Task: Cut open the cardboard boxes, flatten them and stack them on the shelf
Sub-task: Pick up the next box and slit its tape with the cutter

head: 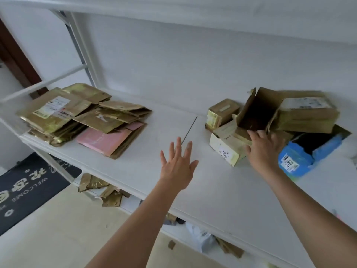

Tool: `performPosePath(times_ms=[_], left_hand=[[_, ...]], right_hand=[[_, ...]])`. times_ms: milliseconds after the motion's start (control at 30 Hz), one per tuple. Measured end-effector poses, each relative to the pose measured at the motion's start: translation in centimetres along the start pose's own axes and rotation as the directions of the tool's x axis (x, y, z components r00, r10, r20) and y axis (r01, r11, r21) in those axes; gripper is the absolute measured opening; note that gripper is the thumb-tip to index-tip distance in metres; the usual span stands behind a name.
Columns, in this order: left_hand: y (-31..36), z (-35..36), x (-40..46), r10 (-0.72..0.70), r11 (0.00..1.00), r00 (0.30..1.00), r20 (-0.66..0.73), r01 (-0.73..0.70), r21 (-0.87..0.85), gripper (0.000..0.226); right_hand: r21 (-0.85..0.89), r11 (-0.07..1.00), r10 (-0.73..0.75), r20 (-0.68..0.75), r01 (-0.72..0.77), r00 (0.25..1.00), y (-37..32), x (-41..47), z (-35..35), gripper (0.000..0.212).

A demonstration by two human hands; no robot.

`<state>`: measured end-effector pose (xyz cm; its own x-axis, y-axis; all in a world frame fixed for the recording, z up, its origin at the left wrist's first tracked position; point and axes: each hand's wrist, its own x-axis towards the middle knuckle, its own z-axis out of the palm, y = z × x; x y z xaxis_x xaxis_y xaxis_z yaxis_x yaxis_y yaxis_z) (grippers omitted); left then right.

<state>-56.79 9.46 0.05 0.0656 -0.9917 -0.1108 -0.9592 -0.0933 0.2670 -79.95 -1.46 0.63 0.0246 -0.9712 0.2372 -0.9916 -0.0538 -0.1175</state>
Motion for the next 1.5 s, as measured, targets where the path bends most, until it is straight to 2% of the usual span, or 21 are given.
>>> performPosePath(times_ms=[67, 200, 267, 333, 367, 433, 500, 567, 667, 733, 800, 867, 933, 967, 1033, 1100, 1167, 1233, 1300, 1400, 1500], left_hand=[[1.6, 0.7, -0.9, -0.032, 0.999, 0.999, 0.001, 0.032, -0.014, 0.064], [3.5, 1.8, -2.1, -0.094, 0.993, 0.995, 0.009, 0.095, -0.077, 0.064], [4.2, 2.0, -2.3, -0.136, 0.971, 0.991, 0.009, 0.135, -0.196, 0.065], [4.8, 1.8, -2.5, -0.177, 0.916, 0.984, -0.023, 0.157, -0.369, 0.065], [5.0, 1.8, -2.6, -0.189, 0.883, 0.980, -0.055, 0.146, -0.447, 0.064], [5.3, 1.4, -3.0, -0.198, 0.816, 0.975, -0.102, 0.106, -0.569, 0.064], [5.6, 0.9, -3.5, -0.198, 0.700, 0.975, -0.104, 0.067, -0.711, 0.068], [6.1, 0.6, -4.1, -0.170, 0.565, 0.985, -0.041, 0.063, -0.823, 0.073], [6.8, 1.2, -4.8, -0.079, 0.477, 0.981, 0.177, 0.193, -0.858, 0.056], [7.7, 2.3, -5.1, -0.035, 0.579, 0.974, 0.223, 0.202, -0.790, 0.046], [8.6, 3.5, -5.4, -0.013, 0.665, 0.987, 0.162, 0.129, -0.736, 0.056], [9.2, 4.2, -5.4, -0.025, 0.664, 0.993, 0.119, 0.106, -0.740, 0.057], [9.1, 4.5, -4.9, -0.039, 0.642, 0.993, 0.107, 0.107, -0.759, 0.054], [9.0, 4.7, -4.7, -0.038, 0.635, 0.992, 0.120, 0.117, -0.764, 0.054], [8.7, 5.1, -4.4, 0.008, 0.632, 0.983, 0.185, 0.139, -0.762, 0.054], [8.8, 6.0, -4.8, 0.109, 0.664, 0.956, 0.271, 0.133, -0.735, 0.058], [9.5, 7.3, -5.5, 0.117, 0.643, 0.949, 0.294, 0.153, -0.750, 0.063], [10.4, 8.3, -5.9, 0.027, 0.591, 0.970, 0.240, 0.178, -0.787, 0.066], [11.4, 8.6, -6.2, -0.079, 0.595, 0.979, 0.187, 0.197, -0.779, 0.067], [12.6, 8.7, -6.4, -0.293, 0.599, 0.947, 0.133, 0.290, -0.747, 0.049], [13.7, 9.2, -5.6, -0.325, 0.571, 0.944, 0.064, 0.250, -0.782, 0.033]], right_hand=[[0.145, 0.987, -0.055, -0.095, 0.069, 0.994, 1.2, 0.0, -0.2, 0.029], [0.370, 0.894, -0.123, -0.338, 0.253, 0.933, 2.2, -1.3, -2.5, 0.021], [0.456, 0.826, -0.102, -0.455, 0.330, 0.885, 2.8, -2.3, -4.0, 0.012], [0.603, 0.716, -0.035, -0.473, 0.353, 0.880, 3.7, -3.8, -4.5, 0.015], [0.720, 0.622, 0.022, -0.408, 0.306, 0.913, 4.2, -4.7, -4.4, 0.015], [0.966, 0.252, 0.130, -0.089, 0.054, 0.988, 5.3, -6.5, -3.5, 0.011], [0.967, -0.124, 0.141, 0.239, -0.223, 0.961, 6.2, -8.5, -1.9, 0.014], [0.873, -0.280, 0.155, 0.452, -0.400, 0.878, 7.1, -10.8, 0.2, 0.017], [0.770, -0.232, 0.228, 0.638, -0.595, 0.736, 7.3, -14.6, 3.1, 0.016], [0.715, -0.173, 0.266, 0.696, -0.677, 0.667, 7.4, -16.6, 4.3, 0.013], [0.695, -0.078, 0.284, 0.703, -0.715, 0.652, 7.9, -17.9, 4.9, 0.009], [0.656, 0.205, 0.283, 0.670, -0.726, 0.686, 8.9, -18.5, 4.7, 0.012], [0.578, 0.483, 0.328, 0.577, -0.658, 0.748, 10.2, -18.5, 3.8, 0.023], [0.585, 0.514, 0.376, 0.504, -0.627, 0.778, 10.9, -18.4, 3.1, 0.028], [0.718, 0.433, 0.389, 0.397, -0.545, 0.831, 11.6, -18.0, 1.3, 0.033], [0.819, 0.384, 0.185, 0.384, -0.426, 0.905, 11.5, -17.3, -0.2, 0.039], [0.819, 0.467, -0.062, 0.406, -0.333, 0.912, 10.7, -16.9, -0.6, 0.041], [0.755, 0.625, -0.184, 0.388, -0.197, 0.903, 9.7, -16.9, 0.2, 0.035], [0.667, 0.741, -0.169, 0.300, -0.080, 0.939, 8.9, -17.2, 1.3, 0.032], [0.688, 0.725, -0.142, 0.197, -0.034, 0.970, 8.8, -17.5, 1.7, 0.030], [0.755, 0.653, -0.161, 0.211, -0.057, 0.964, 10.5, -17.1, 1.8, 0.030]])
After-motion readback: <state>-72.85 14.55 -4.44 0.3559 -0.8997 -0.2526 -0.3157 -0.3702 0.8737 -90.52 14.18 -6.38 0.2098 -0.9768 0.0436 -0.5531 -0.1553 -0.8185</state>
